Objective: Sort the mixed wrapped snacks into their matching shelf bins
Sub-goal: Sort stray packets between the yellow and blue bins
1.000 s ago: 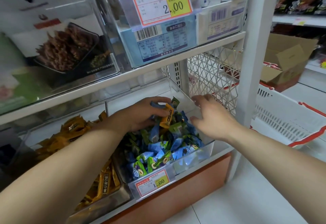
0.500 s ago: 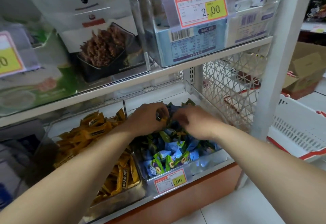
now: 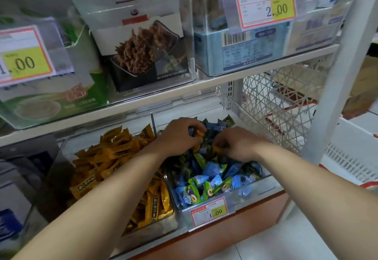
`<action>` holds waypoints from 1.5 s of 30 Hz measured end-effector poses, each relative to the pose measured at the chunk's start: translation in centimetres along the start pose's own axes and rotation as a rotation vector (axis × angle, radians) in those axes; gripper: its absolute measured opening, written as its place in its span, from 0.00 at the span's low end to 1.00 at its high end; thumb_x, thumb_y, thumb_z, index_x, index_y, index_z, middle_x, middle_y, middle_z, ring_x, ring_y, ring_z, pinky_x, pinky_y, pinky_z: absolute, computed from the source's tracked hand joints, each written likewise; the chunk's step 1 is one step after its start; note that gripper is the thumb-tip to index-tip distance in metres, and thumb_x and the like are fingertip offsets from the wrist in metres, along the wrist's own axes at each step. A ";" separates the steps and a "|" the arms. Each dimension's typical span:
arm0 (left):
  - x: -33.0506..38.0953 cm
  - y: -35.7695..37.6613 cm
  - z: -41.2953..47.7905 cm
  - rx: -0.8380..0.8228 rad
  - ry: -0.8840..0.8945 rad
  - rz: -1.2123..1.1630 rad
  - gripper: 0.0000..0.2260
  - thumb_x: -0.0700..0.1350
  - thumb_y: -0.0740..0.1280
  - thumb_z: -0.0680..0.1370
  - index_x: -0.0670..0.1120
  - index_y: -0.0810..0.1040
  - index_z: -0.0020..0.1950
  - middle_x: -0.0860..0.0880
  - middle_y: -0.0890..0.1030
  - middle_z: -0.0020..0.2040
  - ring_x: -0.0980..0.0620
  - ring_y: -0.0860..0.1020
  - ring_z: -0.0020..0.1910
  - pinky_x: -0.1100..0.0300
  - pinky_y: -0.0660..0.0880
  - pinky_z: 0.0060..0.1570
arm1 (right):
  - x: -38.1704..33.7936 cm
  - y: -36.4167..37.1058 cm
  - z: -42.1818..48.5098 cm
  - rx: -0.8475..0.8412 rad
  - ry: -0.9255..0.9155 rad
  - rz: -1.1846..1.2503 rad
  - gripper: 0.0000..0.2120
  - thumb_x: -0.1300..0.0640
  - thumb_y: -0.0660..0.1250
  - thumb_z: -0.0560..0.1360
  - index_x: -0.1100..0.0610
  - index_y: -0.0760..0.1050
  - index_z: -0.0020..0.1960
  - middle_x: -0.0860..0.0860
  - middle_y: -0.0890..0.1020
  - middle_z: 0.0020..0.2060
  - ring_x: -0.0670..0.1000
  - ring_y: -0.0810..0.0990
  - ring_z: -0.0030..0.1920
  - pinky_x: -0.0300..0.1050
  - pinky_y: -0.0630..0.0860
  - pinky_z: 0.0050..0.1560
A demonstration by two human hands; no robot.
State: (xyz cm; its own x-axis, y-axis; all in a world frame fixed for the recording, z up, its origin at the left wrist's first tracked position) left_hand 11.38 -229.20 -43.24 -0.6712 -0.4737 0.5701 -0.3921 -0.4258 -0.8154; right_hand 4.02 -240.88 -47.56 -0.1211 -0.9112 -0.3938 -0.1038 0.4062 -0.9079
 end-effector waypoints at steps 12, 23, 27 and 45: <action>4.5 -0.8 -1.2 0.048 -0.027 -0.380 0.05 0.47 0.74 0.76 0.57 0.83 0.50 0.56 0.84 0.45 0.53 0.83 0.46 0.58 0.79 0.43 | 0.4 -4.7 -4.5 0.321 0.010 0.980 0.11 0.65 0.64 0.79 0.60 0.79 0.59 0.57 0.84 0.49 0.55 0.83 0.49 0.48 0.80 0.51; 4.1 -2.8 -7.0 0.281 -0.148 -0.624 0.13 0.44 0.75 0.74 0.51 0.78 0.56 0.50 0.82 0.48 0.51 0.84 0.45 0.53 0.83 0.38 | -5.3 -3.9 -4.6 0.344 -0.055 1.339 0.05 0.67 0.69 0.75 0.59 0.79 0.44 0.53 0.83 0.36 0.49 0.83 0.36 0.42 0.82 0.38; 1.4 -7.6 -10.4 0.410 -0.145 -0.330 0.14 0.46 0.76 0.72 0.58 0.77 0.53 0.57 0.81 0.44 0.62 0.80 0.41 0.70 0.74 0.37 | -8.3 -2.8 -4.0 0.251 -0.091 1.247 0.04 0.61 0.69 0.76 0.55 0.82 0.49 0.51 0.86 0.38 0.48 0.83 0.37 0.40 0.79 0.36; -2.3 -4.8 -14.7 0.187 -0.156 0.375 0.27 0.68 0.59 0.75 0.60 0.68 0.71 0.56 0.73 0.68 0.53 0.72 0.66 0.56 0.73 0.61 | -10.7 3.8 -2.6 -0.131 -0.332 0.068 0.12 0.41 0.66 0.75 0.36 0.77 0.57 0.39 0.74 0.64 0.43 0.72 0.63 0.38 0.68 0.57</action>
State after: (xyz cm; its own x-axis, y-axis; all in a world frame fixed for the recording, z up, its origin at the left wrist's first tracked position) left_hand 5.51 -214.73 -42.10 -0.6364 -0.7267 0.2586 -0.0095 -0.3278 -0.9447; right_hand 2.36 -229.39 -46.39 0.1927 -0.8457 -0.4977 -0.2349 0.4527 -0.8602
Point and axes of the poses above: each hand's wrist, its own z-axis towards the middle knuckle, its own y-axis out of the palm, x = y × z, the point moved 9 cm from there along z, towards the middle knuckle
